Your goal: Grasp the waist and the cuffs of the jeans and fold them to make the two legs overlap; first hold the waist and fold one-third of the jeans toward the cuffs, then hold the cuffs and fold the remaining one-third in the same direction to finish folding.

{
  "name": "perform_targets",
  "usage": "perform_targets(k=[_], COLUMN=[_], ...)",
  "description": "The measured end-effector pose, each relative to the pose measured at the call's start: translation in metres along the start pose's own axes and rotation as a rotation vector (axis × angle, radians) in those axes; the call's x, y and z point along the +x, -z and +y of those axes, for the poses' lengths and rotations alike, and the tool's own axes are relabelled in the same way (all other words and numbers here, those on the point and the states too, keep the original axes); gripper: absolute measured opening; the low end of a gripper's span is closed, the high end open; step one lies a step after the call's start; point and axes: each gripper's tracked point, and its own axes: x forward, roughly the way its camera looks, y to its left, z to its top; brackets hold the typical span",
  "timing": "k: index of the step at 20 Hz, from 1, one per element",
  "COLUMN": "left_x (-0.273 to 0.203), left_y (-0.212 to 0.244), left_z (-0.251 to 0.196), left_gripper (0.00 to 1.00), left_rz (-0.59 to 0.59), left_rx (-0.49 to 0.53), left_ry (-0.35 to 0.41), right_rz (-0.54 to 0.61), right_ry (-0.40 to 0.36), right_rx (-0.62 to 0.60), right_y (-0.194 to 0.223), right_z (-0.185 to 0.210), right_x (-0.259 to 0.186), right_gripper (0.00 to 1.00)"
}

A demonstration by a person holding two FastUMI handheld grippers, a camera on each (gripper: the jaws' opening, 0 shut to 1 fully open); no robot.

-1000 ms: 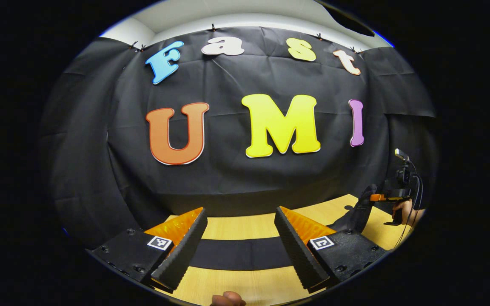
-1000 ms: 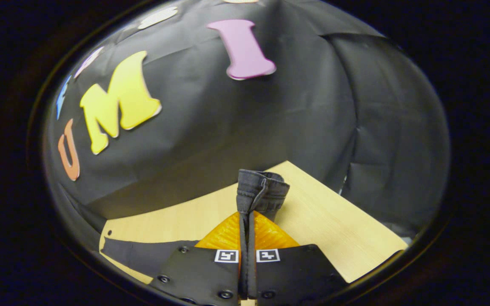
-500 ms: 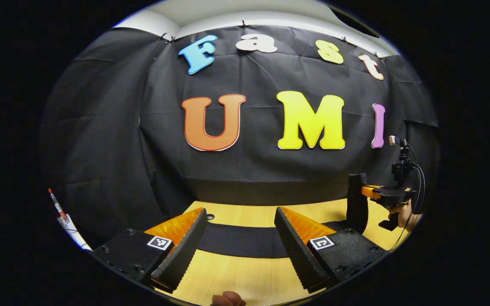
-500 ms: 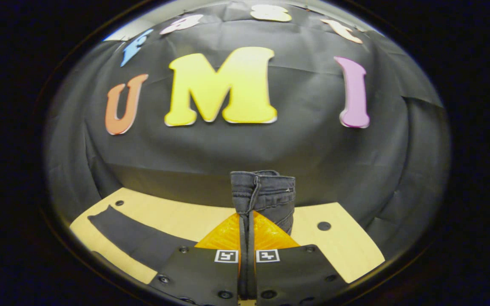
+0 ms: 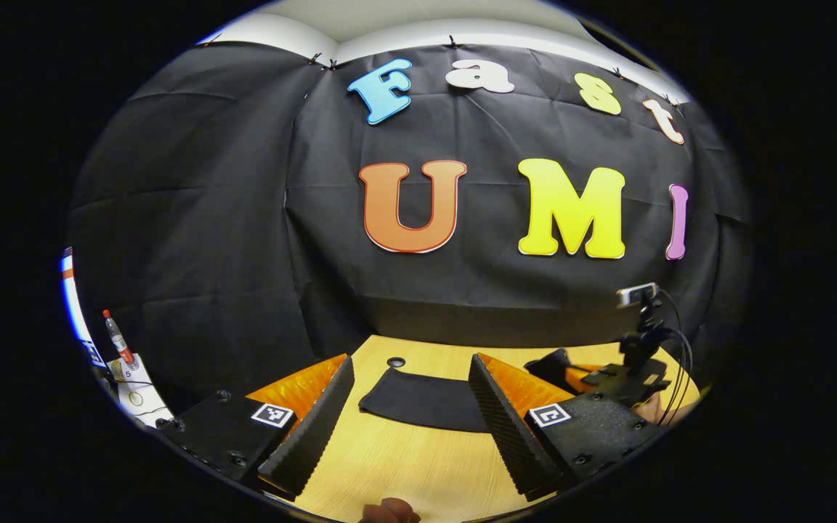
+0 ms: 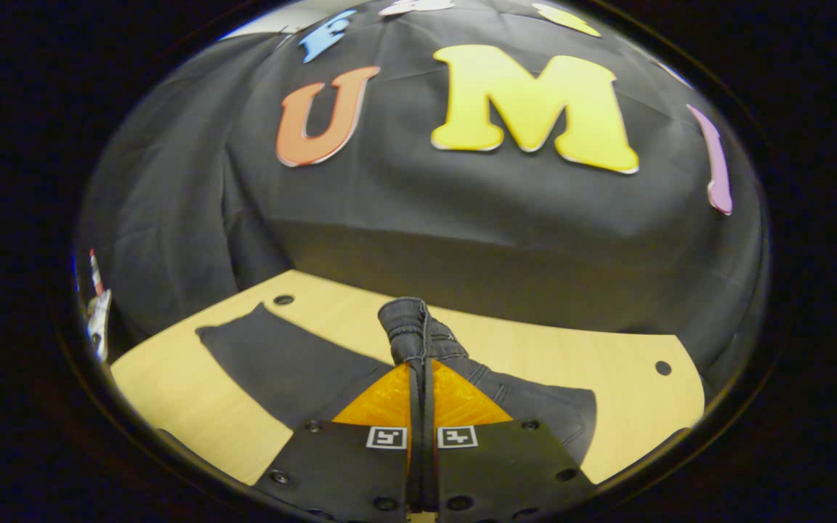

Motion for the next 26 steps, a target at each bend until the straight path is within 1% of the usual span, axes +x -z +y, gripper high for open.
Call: perform_targets(k=[2, 6, 9, 11, 12, 13, 14, 15, 16, 17, 19, 21, 22, 23, 24, 26], left_x=[-0.004, -0.008, -0.008, -0.007, -0.005, -0.003, 0.001, 0.008, 0.016, 0.027, 0.047, 0.070, 0.078, 0.090, 0.106, 0.132], left_y=[-0.003, -0.008, -0.009, -0.009, -0.008, -0.005, -0.001, 0.005, 0.014, 0.024, 0.045, 0.073, 0.085, 0.098, 0.110, 0.131], left_z=[0.004, 0.008, 0.011, 0.012, 0.014, 0.013, 0.011, 0.010, 0.011, 0.011, 0.006, -0.002, 0.000, 0.001, 0.001, -0.002], left_gripper=[1.00, 1.00, 1.00, 1.00, 1.00, 1.00, 1.00, 1.00, 1.00, 1.00, 1.00, 0.98, 0.98, 0.98, 0.98, 0.98], left_rz=[-0.009, -0.019, -0.024, -0.025, -0.024, -0.018, -0.005, 0.006, 0.022, 0.041, 0.100, 0.196, 0.221, 0.246, 0.268, 0.323], left_rx=[0.022, 0.025, 0.019, 0.021, 0.014, -0.005, -0.031, -0.060, -0.096, -0.143, -0.271, -0.458, -0.557, -0.656, -0.743, -0.940], left_ry=[-0.006, -0.013, -0.019, -0.021, -0.020, -0.012, 0.003, 0.010, 0.015, 0.021, 0.047, 0.086, 0.089, 0.088, 0.080, 0.083], right_rz=[0.042, 0.084, 0.099, 0.095, 0.109, 0.116, 0.118, 0.127, 0.109, 0.076, 0.009, -0.070, -0.113, -0.155, -0.201, -0.306], right_ry=[-0.021, -0.021, -0.023, -0.036, -0.054, -0.096, -0.131, -0.148, -0.148, -0.152, -0.155, -0.147, -0.138, -0.121, -0.089, -0.011], right_rx=[-0.056, -0.132, -0.137, -0.119, -0.107, -0.086, -0.065, -0.069, -0.080, -0.090, -0.111, -0.123, -0.124, -0.121, -0.118, -0.096], right_y=[0.016, 0.035, 0.039, 0.040, 0.045, 0.045, 0.045, 0.042, 0.036, 0.026, -0.006, -0.043, -0.062, -0.083, -0.102, -0.141], right_z=[0.009, 0.011, 0.009, 0.013, 0.017, 0.026, 0.033, 0.037, 0.033, 0.032, 0.028, 0.016, 0.009, -0.001, -0.016, -0.050], right_x=[0.004, 0.021, 0.021, 0.021, 0.021, 0.015, 0.010, 0.007, 0.005, 0.000, -0.016, -0.038, -0.048, -0.059, -0.070, -0.094], right_gripper=[0.01, 0.01, 0.00, 0.02, 0.06, 0.14, 0.36, 0.57, 0.79, 1.00, 0.99, 0.99, 0.99, 0.99, 0.97, 0.97])
